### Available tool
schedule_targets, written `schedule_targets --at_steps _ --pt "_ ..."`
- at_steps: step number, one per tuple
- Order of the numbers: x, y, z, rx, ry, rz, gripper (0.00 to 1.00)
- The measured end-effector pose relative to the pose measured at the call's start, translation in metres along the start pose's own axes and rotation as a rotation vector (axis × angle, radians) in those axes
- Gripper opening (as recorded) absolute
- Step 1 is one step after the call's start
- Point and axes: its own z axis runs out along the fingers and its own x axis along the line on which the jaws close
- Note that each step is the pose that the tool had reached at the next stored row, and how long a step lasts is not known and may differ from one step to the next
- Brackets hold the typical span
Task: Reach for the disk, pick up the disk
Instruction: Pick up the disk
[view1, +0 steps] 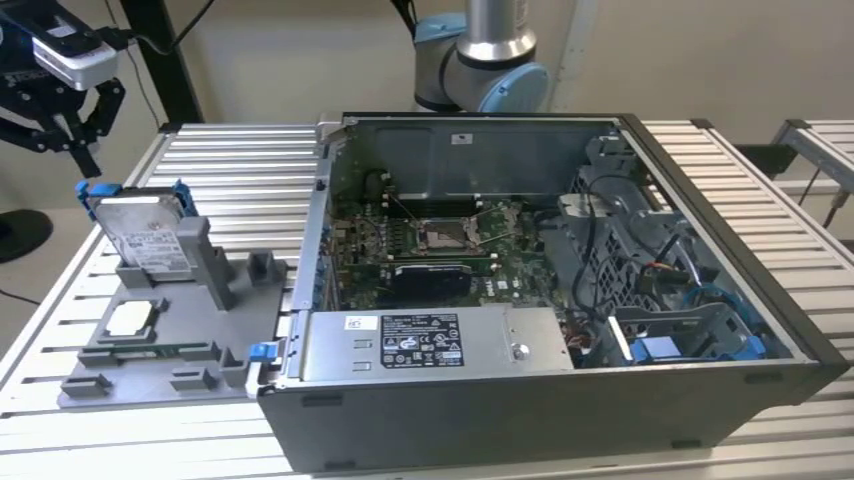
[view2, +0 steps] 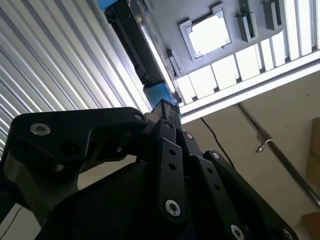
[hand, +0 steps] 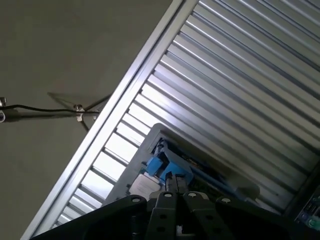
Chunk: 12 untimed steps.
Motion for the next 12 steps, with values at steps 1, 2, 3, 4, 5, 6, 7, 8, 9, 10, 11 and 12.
schedule_targets --at_steps 1,2,3,4,5,6,7,8,9,10,11,12 --pt "0.0000 0.0000 0.0000 0.0000 0.0005 -0.013 0.00" --pt "0.0000 0.0000 0.0000 0.0001 0.0009 -0.025 0.00" --pt "0.0000 0.0000 0.0000 0.0001 0.0013 -0.037 0.00" --pt "0.0000 0.0000 0.0000 0.0001 0.0017 -0.049 0.00" --pt "0.0000 -0.0001 0.0000 0.0001 0.0021 -0.061 0.00" --pt "0.0000 -0.0001 0.0000 0.0001 0.0026 -0.072 0.00" --pt "0.0000 -0.0001 0.0000 0.0002 0.0030 -0.085 0.00" --pt "0.0000 0.0000 0.0000 0.0002 0.0033 -0.097 0.00" --pt "0.0000 0.0000 0.0000 0.0002 0.0038 -0.109 0.00" --pt "0.0000 0.0000 0.0000 0.0002 0.0041 -0.120 0.00" --pt "0.0000 0.0000 0.0000 0.0002 0.0046 -0.132 0.00" --pt "0.0000 0.0000 0.0000 0.0002 0.0050 -0.144 0.00"
